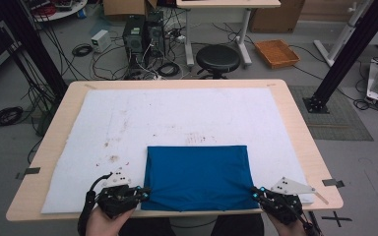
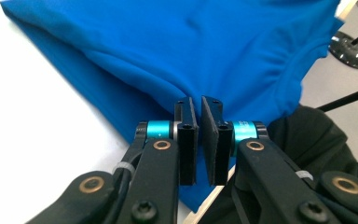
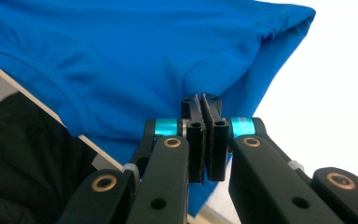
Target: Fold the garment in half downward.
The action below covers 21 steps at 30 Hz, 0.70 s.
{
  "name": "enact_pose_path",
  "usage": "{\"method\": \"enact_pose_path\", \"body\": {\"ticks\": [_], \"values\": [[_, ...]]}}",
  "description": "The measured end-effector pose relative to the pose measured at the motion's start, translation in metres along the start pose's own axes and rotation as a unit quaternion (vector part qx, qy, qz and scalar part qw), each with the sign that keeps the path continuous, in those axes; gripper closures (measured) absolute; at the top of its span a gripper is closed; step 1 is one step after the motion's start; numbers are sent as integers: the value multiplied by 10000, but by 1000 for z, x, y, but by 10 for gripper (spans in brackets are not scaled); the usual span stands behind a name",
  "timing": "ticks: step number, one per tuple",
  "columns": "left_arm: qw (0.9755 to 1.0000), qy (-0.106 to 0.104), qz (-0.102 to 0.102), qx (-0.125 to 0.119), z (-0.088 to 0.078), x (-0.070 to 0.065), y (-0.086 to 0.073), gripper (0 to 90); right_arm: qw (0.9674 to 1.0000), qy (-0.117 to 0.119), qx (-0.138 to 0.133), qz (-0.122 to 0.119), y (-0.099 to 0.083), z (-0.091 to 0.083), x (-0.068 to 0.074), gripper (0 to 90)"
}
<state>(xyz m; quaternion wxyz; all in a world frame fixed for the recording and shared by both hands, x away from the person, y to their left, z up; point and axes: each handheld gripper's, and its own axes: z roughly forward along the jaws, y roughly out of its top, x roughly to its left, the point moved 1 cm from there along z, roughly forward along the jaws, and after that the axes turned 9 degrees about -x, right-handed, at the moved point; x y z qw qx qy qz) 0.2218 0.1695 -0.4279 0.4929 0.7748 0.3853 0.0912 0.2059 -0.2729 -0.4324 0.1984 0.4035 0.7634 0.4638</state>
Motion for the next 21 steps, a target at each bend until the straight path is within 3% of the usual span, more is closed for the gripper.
{"method": "enact_pose_path", "body": {"ticks": [2,4,6,8,13,15,21], "values": [[10000,79,0,35,2,0,-3,804,10000,-33,2,-27,0,-1,1,872],[9996,287,-30,-22,1,1,-4,681,9999,-86,-32,-67,1,-1,0,831],[9989,428,-56,-154,-1,2,-2,596,9997,-198,-86,-58,3,-2,-2,779],[9979,591,50,-270,-3,5,4,551,9995,-265,-181,-42,7,-2,-8,757],[9943,951,197,-447,6,22,23,510,9973,-567,-463,-20,27,10,-28,675],[9914,1163,269,-542,13,30,30,507,9961,-676,-561,-45,35,18,-36,649],[9866,1444,239,-716,40,54,46,495,9956,-710,-618,18,58,47,-56,607]]}}
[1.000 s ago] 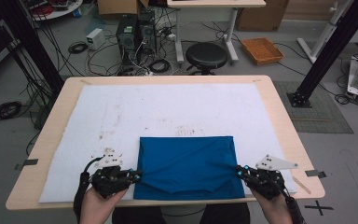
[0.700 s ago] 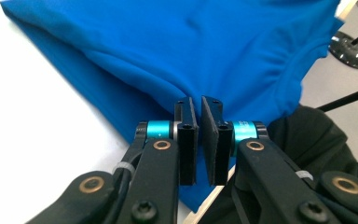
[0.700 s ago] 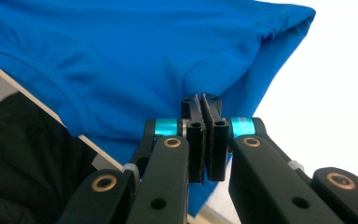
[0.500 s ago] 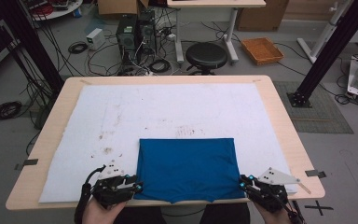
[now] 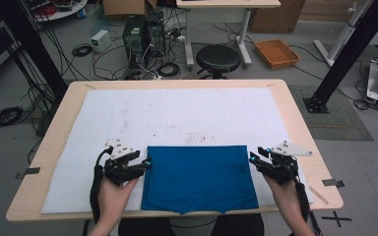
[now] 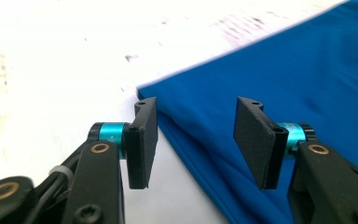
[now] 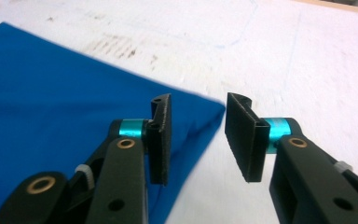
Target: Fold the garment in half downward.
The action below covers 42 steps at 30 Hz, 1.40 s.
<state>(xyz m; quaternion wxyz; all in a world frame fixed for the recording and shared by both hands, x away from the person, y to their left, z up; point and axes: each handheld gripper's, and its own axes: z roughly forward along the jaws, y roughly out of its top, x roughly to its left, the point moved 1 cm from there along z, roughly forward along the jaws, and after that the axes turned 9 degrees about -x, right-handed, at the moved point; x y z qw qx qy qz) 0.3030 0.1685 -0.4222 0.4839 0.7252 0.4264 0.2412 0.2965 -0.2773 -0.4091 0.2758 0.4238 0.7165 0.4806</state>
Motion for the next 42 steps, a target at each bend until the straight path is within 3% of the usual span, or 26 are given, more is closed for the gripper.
{"method": "enact_pose_path", "body": {"ticks": [2,6,10,13,16,19,21,23,31,37,38,42], "values": [[9999,132,33,21,12,6,3,492,9999,6,28,-165,3,12,-3,605],[9988,482,65,41,34,18,7,491,9997,-113,192,47,5,38,-13,585],[9986,457,-22,249,52,24,8,494,9973,-104,483,552,0,62,-25,590],[9976,408,-119,541,60,28,2,516,9947,-154,687,745,-5,72,-30,591],[9971,363,-152,644,62,29,-4,581,9926,-115,854,856,-9,78,-34,631],[9977,246,-83,628,61,27,-4,662,9922,-20,986,767,-12,80,-32,777],[9980,110,33,626,61,23,-4,790,9928,30,994,673,-14,80,-30,857],[9977,135,226,618,61,19,-4,865,9938,37,961,562,-14,79,-29,876],[9980,164,260,548,69,28,0,877,9958,82,871,271,-8,88,-37,885],[9987,278,137,414,86,36,13,877,9954,-1,857,417,5,107,-54,885],[9983,297,218,451,89,38,15,877,9953,-28,872,418,7,111,-57,885],[9983,320,147,467,98,41,17,877,9944,-115,940,468,9,124,-65,885]]}}
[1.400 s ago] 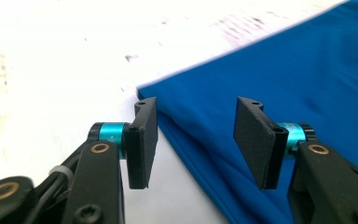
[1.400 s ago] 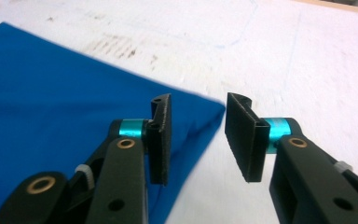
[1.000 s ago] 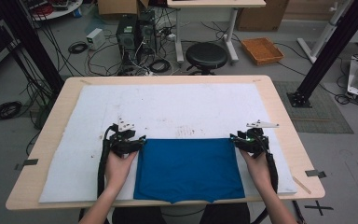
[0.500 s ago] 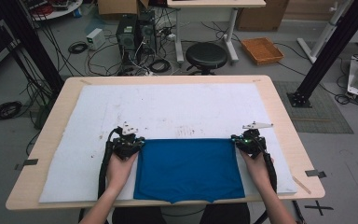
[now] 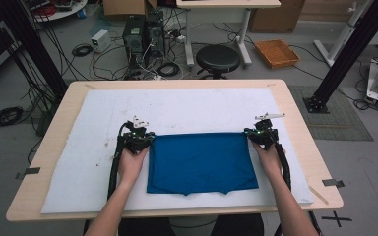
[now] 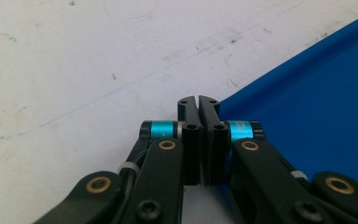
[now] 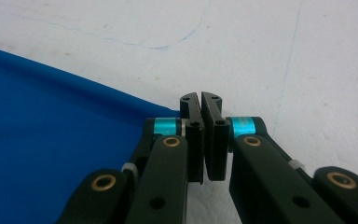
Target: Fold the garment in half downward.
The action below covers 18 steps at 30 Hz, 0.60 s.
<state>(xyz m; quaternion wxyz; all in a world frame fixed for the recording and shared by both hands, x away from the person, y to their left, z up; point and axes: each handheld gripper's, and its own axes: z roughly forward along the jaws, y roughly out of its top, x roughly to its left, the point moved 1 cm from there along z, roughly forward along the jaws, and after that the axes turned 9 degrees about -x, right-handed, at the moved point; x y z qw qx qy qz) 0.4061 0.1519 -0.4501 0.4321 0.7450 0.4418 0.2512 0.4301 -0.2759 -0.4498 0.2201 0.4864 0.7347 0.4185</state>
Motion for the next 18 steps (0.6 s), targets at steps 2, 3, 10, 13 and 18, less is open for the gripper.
{"method": "enact_pose_path", "body": {"ticks": [2,3,10,13,18], "values": [[10000,33,15,14,3,2,1,876,10000,-36,-1,-7,-1,2,-1,885],[10000,34,28,21,4,2,1,876,10000,-33,6,10,-1,3,-1,885],[9996,219,158,-48,4,-1,4,789,9998,-103,-145,-85,1,-2,0,790],[9991,377,46,-199,-3,1,7,606,9996,-160,-223,-17,2,-6,-3,663],[9978,203,-31,-638,-31,3,12,489,9988,-162,-460,50,5,-24,-2,489]]}}
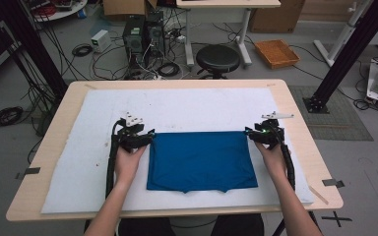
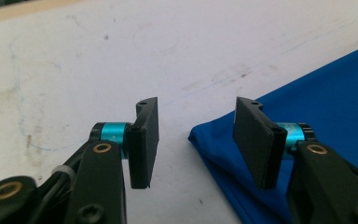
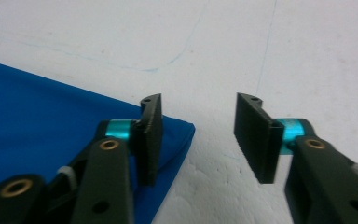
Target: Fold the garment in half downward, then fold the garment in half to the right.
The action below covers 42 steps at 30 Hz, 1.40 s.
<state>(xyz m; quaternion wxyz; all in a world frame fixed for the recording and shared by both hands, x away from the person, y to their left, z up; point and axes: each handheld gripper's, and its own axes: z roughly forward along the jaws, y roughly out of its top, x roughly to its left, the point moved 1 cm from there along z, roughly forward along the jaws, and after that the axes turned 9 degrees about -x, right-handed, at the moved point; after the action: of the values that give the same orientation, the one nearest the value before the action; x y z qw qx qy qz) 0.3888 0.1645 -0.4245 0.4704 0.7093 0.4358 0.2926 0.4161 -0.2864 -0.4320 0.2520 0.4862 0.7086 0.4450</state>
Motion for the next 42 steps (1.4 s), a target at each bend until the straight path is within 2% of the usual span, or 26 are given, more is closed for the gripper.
{"method": "enact_pose_path", "body": {"ticks": [2,3,7,10,13,15,21,26,36,42], "values": [[9998,-68,136,-160,-16,-2,3,441,9997,35,-230,25,2,-15,1,448],[9995,-152,129,-252,-24,-3,5,436,9995,59,-309,44,2,-21,1,441],[9968,-392,347,-609,-54,-8,3,388,9974,192,-677,154,0,-53,2,414],[9950,-509,401,-765,-64,-9,-1,388,9956,301,-852,267,-8,-69,-1,392],[9947,-579,433,-736,-67,-6,-2,369,9939,316,-971,422,-16,-78,-5,341],[9939,-587,472,-811,-69,-3,-2,365,9934,293,-1015,442,-17,-82,-7,327],[9945,-514,429,-800,-73,4,-6,353,9923,259,-1173,317,-13,-87,-9,316],[9938,-600,410,-846,-75,3,-4,330,9922,288,-1187,258,-13,-85,-10,311],[9937,-559,490,-842,-79,3,-5,323,9919,202,-1220,295,-14,-88,-16,312],[9934,-573,567,-819,-78,-1,-4,323,9916,196,-1244,298,-13,-90,-16,312]]}}
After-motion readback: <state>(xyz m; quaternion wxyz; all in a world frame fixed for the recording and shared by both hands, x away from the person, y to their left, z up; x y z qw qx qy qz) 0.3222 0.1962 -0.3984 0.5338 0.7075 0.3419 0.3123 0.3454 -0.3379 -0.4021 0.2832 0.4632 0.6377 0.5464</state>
